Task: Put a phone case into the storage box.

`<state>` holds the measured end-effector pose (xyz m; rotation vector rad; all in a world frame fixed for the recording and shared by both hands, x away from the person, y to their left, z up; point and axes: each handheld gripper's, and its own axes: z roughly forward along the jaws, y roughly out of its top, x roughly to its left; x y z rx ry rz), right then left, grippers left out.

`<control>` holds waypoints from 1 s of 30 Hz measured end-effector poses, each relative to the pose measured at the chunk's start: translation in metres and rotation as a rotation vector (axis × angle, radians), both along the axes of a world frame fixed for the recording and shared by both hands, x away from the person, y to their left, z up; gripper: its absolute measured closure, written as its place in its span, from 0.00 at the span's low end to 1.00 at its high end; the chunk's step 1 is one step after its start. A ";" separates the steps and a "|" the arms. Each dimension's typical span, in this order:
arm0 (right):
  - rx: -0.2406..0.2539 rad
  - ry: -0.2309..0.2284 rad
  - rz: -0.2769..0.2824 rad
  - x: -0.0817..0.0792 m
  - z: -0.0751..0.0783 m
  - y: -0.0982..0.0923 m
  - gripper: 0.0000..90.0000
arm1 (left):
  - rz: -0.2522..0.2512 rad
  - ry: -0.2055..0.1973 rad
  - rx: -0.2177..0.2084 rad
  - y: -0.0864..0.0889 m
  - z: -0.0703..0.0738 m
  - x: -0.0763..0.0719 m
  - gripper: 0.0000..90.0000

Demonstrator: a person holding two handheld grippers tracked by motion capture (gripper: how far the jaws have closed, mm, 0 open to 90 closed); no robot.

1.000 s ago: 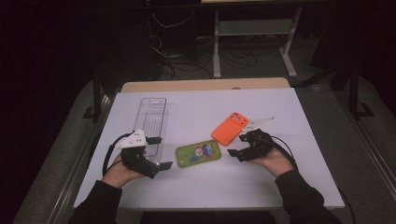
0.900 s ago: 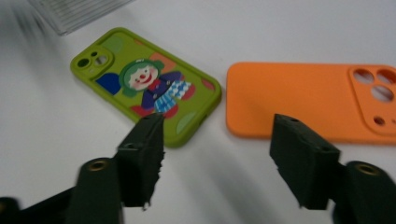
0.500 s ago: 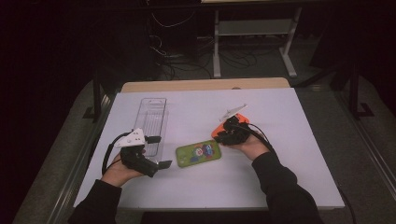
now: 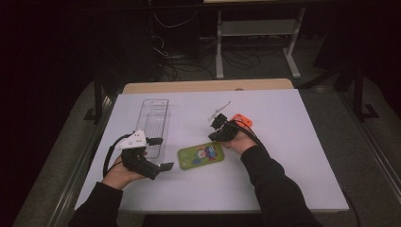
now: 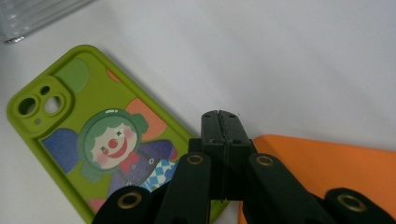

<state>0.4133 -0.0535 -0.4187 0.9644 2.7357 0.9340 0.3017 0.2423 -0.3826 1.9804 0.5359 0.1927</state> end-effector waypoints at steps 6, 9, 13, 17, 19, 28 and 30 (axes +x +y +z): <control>-0.039 -0.002 0.006 0.007 -0.008 0.006 0.98 | -0.001 -0.007 -0.002 0.001 0.000 0.001 0.00; -0.051 0.011 0.010 0.007 -0.011 0.006 0.98 | 0.001 -0.003 0.003 0.001 0.001 0.000 0.00; -0.075 -0.014 0.035 0.006 -0.013 0.005 0.98 | 0.004 0.001 -0.001 0.001 0.001 0.000 0.00; -0.054 -0.008 0.049 -0.002 -0.013 0.000 0.99 | -0.007 -0.012 0.018 0.003 0.002 0.001 0.00; -0.054 -0.012 0.061 -0.006 -0.014 -0.003 0.99 | 0.001 -0.002 0.014 0.002 0.001 0.000 0.00; -0.042 -0.004 0.103 -0.027 -0.014 -0.015 0.99 | 0.007 0.003 0.014 0.003 0.002 -0.001 0.00; -0.036 -0.005 0.114 -0.032 -0.014 -0.018 0.99 | 0.006 0.003 0.020 0.003 0.001 -0.001 0.00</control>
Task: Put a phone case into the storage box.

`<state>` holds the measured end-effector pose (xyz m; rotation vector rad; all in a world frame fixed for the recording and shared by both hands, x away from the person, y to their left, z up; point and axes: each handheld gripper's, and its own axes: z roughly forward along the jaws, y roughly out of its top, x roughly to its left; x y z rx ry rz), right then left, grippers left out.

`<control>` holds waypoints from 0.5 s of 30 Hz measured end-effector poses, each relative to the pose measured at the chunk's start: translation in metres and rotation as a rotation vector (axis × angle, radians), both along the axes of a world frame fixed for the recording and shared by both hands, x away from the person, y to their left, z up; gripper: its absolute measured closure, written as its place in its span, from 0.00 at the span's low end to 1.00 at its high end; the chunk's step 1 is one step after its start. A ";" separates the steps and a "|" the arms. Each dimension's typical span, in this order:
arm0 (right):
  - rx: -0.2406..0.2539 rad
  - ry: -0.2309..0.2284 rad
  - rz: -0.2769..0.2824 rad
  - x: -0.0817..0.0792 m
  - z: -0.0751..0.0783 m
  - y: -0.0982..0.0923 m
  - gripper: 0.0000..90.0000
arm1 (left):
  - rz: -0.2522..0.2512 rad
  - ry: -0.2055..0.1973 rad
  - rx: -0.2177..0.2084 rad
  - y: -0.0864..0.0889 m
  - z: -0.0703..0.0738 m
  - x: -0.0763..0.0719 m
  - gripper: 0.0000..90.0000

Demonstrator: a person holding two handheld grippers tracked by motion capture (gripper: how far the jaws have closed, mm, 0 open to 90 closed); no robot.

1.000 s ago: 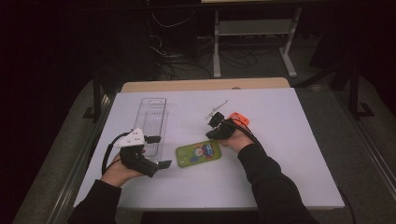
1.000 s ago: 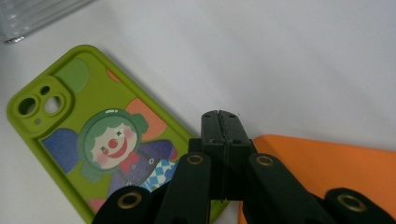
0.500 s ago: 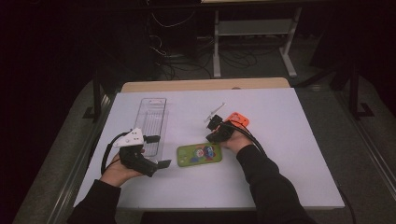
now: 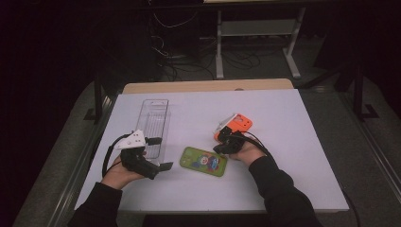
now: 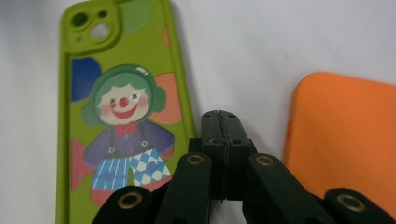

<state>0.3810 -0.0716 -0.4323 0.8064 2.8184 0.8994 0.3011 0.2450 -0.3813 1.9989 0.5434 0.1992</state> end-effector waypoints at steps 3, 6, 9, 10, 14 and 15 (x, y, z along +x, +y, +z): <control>-0.001 -0.005 0.010 -0.006 0.000 -0.002 0.99 | 0.000 0.001 -0.001 0.000 0.000 0.000 0.00; 0.000 -0.016 0.023 -0.013 0.002 -0.003 0.98 | 0.001 0.001 0.000 0.000 0.000 0.000 0.00; 0.028 -0.029 0.005 -0.015 0.005 -0.007 0.98 | 0.003 0.004 0.002 -0.001 0.000 0.000 0.00; 0.036 -0.035 -0.006 -0.016 0.007 -0.009 0.96 | 0.003 0.004 0.002 -0.001 0.000 0.000 0.00; 0.133 -0.024 -0.065 -0.022 0.018 -0.021 0.85 | -0.001 -0.002 0.005 0.000 -0.002 0.001 0.00; 0.139 -0.031 -0.074 -0.024 0.020 -0.024 0.82 | 0.001 -0.004 0.005 -0.001 -0.002 0.001 0.00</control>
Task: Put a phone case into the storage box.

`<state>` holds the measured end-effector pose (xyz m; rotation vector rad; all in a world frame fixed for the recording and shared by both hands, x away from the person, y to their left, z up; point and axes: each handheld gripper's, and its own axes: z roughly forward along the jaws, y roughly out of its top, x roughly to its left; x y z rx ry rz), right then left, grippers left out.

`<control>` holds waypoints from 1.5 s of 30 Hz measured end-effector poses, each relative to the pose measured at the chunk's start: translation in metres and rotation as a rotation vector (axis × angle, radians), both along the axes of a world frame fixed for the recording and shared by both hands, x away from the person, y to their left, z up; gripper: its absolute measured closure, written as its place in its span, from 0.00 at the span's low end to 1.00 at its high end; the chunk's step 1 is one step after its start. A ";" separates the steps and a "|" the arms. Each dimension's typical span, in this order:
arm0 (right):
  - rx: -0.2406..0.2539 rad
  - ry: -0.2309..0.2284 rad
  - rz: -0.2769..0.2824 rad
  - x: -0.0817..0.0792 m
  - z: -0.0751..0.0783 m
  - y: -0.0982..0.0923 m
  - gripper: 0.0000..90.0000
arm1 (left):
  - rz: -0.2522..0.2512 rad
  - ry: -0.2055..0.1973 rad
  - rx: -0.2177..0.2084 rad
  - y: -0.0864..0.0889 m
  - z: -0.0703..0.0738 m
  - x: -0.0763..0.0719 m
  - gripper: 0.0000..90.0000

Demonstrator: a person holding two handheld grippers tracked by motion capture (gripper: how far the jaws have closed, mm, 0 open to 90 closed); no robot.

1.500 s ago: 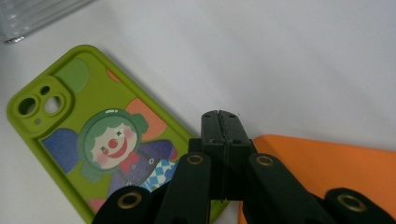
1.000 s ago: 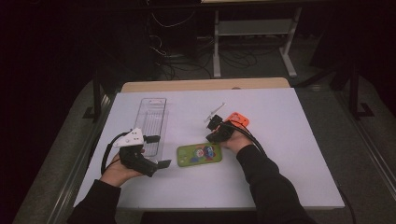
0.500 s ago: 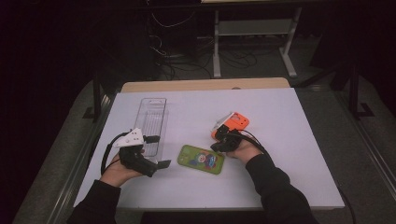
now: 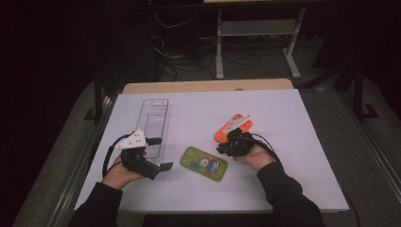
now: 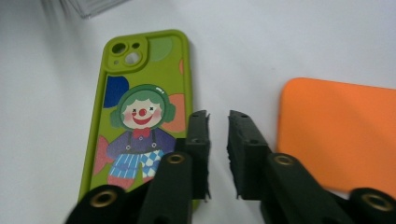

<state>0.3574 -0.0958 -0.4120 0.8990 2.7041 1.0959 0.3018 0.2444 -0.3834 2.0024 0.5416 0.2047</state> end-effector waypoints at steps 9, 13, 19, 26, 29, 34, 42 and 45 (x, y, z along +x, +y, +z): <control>0.027 -0.060 -0.090 -0.017 0.007 -0.030 0.49 | 0.006 0.000 -0.004 -0.001 -0.002 0.000 0.00; 0.023 -0.092 -0.128 -0.026 0.011 -0.046 0.40 | 0.008 -0.004 0.000 0.000 -0.002 0.001 0.00; 0.033 -0.120 -0.174 -0.039 0.009 -0.066 0.27 | 0.006 -0.002 0.000 -0.001 -0.003 0.000 0.00; 0.071 -0.160 -0.188 -0.055 0.010 -0.078 0.15 | 0.002 -0.010 0.014 0.000 -0.003 0.000 0.00; 0.099 -0.183 -0.213 -0.060 0.009 -0.084 0.09 | 0.002 -0.010 0.011 0.000 -0.003 0.000 0.00; 0.153 -0.205 -0.236 -0.068 0.009 -0.099 0.00 | 0.003 -0.012 0.007 0.001 -0.002 0.000 0.00; 0.165 -0.188 -0.238 -0.075 0.000 -0.110 0.00 | 0.004 -0.010 0.001 0.001 -0.003 0.001 0.00; 0.164 -0.187 -0.235 -0.074 0.000 -0.110 0.00 | 0.000 -0.007 0.009 0.001 -0.003 0.001 0.00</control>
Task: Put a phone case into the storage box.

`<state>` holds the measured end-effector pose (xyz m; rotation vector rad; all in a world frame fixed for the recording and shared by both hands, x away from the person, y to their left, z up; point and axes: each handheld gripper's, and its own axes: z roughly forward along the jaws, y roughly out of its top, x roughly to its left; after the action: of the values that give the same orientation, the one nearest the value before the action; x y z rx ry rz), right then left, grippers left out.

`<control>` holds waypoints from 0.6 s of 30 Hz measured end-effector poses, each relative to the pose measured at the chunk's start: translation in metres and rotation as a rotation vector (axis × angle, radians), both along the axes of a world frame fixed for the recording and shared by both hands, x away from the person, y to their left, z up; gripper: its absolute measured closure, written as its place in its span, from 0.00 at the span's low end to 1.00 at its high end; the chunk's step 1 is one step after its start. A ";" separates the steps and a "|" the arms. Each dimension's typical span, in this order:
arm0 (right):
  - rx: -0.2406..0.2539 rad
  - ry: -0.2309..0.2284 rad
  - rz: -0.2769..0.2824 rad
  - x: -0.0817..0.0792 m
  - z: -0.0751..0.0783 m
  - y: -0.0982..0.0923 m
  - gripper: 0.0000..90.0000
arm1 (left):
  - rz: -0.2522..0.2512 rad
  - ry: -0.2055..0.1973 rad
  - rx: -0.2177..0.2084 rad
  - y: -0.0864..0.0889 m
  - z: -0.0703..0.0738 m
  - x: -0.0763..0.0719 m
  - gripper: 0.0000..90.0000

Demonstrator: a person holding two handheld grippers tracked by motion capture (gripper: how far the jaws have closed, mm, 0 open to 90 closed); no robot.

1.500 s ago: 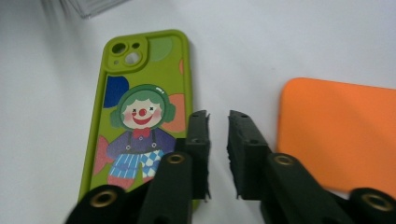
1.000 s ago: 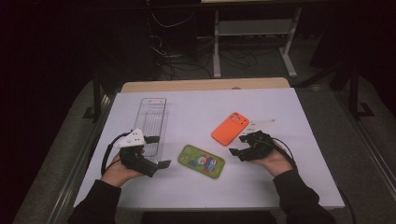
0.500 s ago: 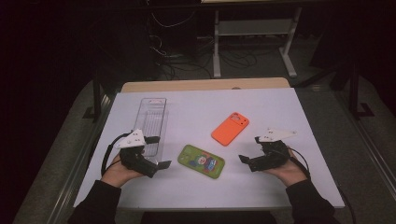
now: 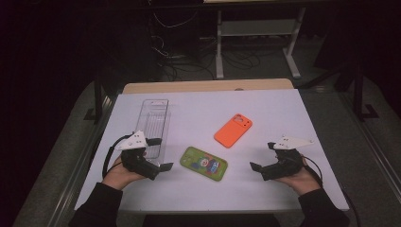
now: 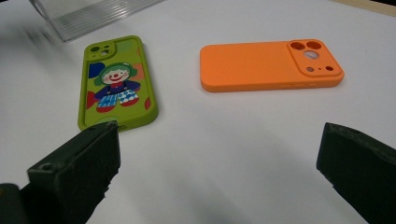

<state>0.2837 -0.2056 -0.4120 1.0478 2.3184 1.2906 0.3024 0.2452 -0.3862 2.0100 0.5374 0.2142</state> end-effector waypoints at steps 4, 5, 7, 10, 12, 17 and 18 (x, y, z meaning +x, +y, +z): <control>-0.013 0.006 0.012 0.002 -0.001 0.002 0.00 | 0.001 0.002 -0.004 0.000 0.000 0.000 0.00; -0.017 0.023 0.018 0.004 0.000 0.004 0.00 | 0.002 0.001 -0.004 0.000 0.000 0.000 0.00; -0.022 0.031 0.025 0.005 0.001 0.008 0.00 | 0.001 0.001 -0.002 0.000 0.000 0.000 0.00; -0.033 0.038 0.048 0.008 0.004 0.014 0.00 | 0.001 -0.005 -0.005 0.000 0.000 0.000 0.00; -0.034 0.043 0.062 0.010 0.007 0.019 0.00 | 0.006 0.004 -0.012 0.000 0.000 -0.001 0.00; -0.037 0.073 0.098 0.017 0.014 0.031 0.00 | 0.006 0.008 -0.018 0.000 0.000 -0.001 0.00; -0.042 0.071 0.100 0.018 0.015 0.034 0.00 | 0.006 0.008 -0.019 0.000 0.000 -0.001 0.00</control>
<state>0.3014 -0.1715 -0.3972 0.9910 2.4680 1.2539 0.3014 0.2448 -0.3863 1.9919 0.5483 0.2040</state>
